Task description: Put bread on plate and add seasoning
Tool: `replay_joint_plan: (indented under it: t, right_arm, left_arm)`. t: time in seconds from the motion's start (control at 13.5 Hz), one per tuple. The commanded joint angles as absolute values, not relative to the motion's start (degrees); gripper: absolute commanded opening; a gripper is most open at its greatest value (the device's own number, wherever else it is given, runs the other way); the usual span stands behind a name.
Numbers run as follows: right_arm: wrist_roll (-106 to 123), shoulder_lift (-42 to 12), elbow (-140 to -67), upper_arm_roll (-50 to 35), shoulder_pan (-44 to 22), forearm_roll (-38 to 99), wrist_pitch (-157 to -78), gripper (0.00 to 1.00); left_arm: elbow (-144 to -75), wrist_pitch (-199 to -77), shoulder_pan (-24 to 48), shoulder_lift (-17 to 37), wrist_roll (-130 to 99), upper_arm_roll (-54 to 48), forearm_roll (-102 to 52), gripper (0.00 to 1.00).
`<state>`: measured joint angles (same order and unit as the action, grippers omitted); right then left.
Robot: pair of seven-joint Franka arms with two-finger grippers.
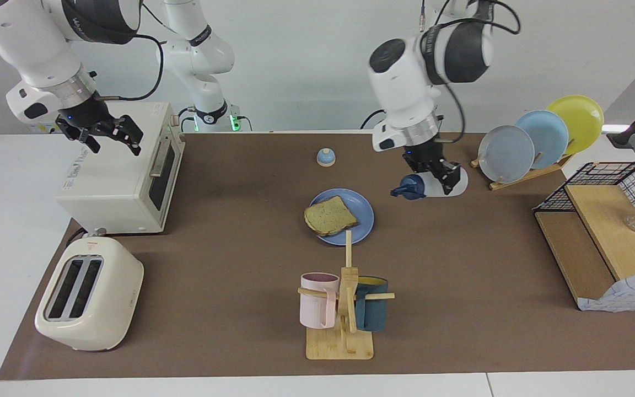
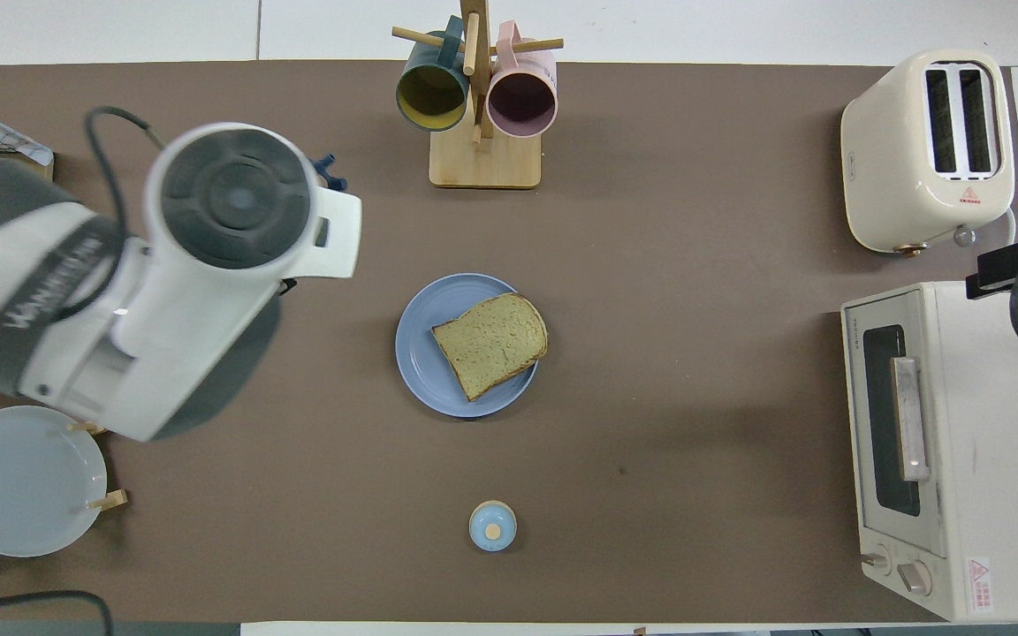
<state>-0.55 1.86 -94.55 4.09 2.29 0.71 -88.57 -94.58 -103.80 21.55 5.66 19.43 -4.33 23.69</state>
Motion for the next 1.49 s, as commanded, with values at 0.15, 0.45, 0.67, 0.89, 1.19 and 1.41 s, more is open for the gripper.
replay_joint_plan:
  t: [0.15, 0.45, 0.67, 0.89, 1.19, 1.41]
  right_arm:
    - [-1.5, 3.0, -95.5, 4.0, 2.3, 0.7, -88.3, 1.0]
    - [-1.5, 3.0, -95.5, 4.0, 2.3, 0.7, -88.3, 1.0]
    - [-1.5, 3.0, -95.5, 4.0, 2.3, 0.7, -88.3, 1.0]
    - [-1.5, 3.0, -95.5, 4.0, 2.3, 0.7, -88.3, 1.0]
    - [-1.5, 3.0, -95.5, 4.0, 2.3, 0.7, -88.3, 1.0]
    - [-1.5, 3.0, -95.5, 4.0, 2.3, 0.7, -88.3, 1.0]
  left_arm:
    - [-104.7, -131.6, 12.0, 5.0, 9.8, -4.8, 11.4, 0.0]
    - [-108.5, -155.6, 9.5, 11.3, -0.3, -4.8, 8.5, 0.0]
    - [-107.5, -173.4, 7.7, 21.5, -3.8, -4.8, 8.4, 0.0]
    - [-100.3, -183.9, 7.2, 33.4, -3.9, -4.8, 8.3, 0.0]
    - [-95.1, -184.7, 6.8, 39.0, -3.9, -6.0, 7.0, 0.0]
    - [-92.1, -186.1, 6.1, 41.7, -3.8, -6.5, 6.5, 0.0]
